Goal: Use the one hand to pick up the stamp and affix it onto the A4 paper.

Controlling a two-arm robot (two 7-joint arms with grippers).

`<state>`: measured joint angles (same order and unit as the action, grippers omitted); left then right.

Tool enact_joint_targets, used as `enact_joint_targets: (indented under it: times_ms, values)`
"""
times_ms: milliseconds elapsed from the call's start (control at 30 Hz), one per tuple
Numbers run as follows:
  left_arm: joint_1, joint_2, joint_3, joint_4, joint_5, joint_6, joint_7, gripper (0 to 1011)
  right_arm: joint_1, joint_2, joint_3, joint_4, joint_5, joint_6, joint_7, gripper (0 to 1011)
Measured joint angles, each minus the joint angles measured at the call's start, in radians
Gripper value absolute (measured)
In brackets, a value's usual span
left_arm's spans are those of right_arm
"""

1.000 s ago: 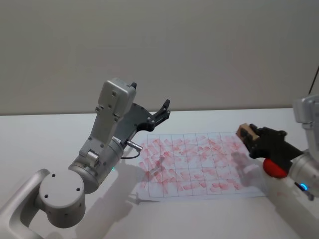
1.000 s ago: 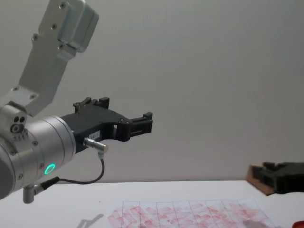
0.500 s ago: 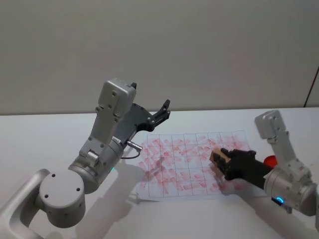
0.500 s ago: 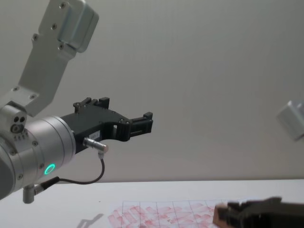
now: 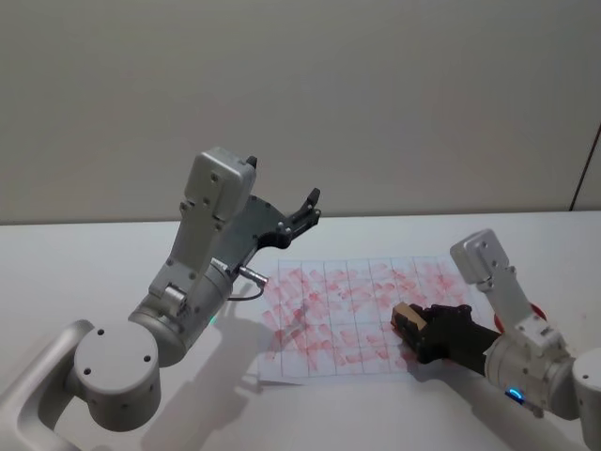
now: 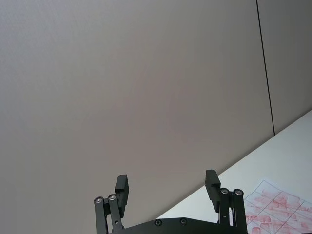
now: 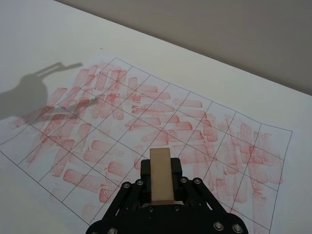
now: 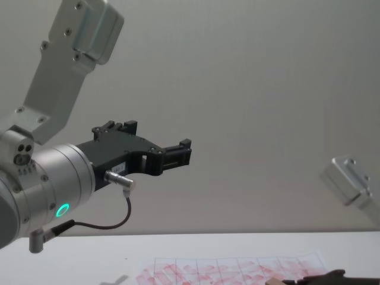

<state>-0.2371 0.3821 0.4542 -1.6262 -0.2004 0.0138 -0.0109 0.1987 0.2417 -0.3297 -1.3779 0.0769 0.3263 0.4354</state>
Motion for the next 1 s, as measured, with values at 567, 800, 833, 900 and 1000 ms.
enact_joint_targets:
  times_ms: [567, 800, 833, 900, 1000]
  values:
    - [0.000, 0.000, 0.000, 0.000, 0.000, 0.000, 0.000, 1001, -0.016, 0.013, -0.002, -0.020, -0.048, -0.063, -0.062, 218]
    - [0.000, 0.000, 0.000, 0.000, 0.000, 0.000, 0.000, 1001, -0.026, 0.026, 0.011, -0.059, -0.043, -0.114, -0.099, 219]
    - [0.000, 0.000, 0.000, 0.000, 0.000, 0.000, 0.000, 1001, -0.028, 0.030, 0.015, -0.070, -0.037, -0.129, -0.110, 219]
    - [0.000, 0.000, 0.000, 0.000, 0.000, 0.000, 0.000, 1001, -0.032, 0.034, 0.020, -0.083, -0.032, -0.143, -0.119, 219]
    - [0.000, 0.000, 0.000, 0.000, 0.000, 0.000, 0.000, 1001, -0.039, 0.042, 0.030, -0.107, -0.014, -0.174, -0.145, 219]
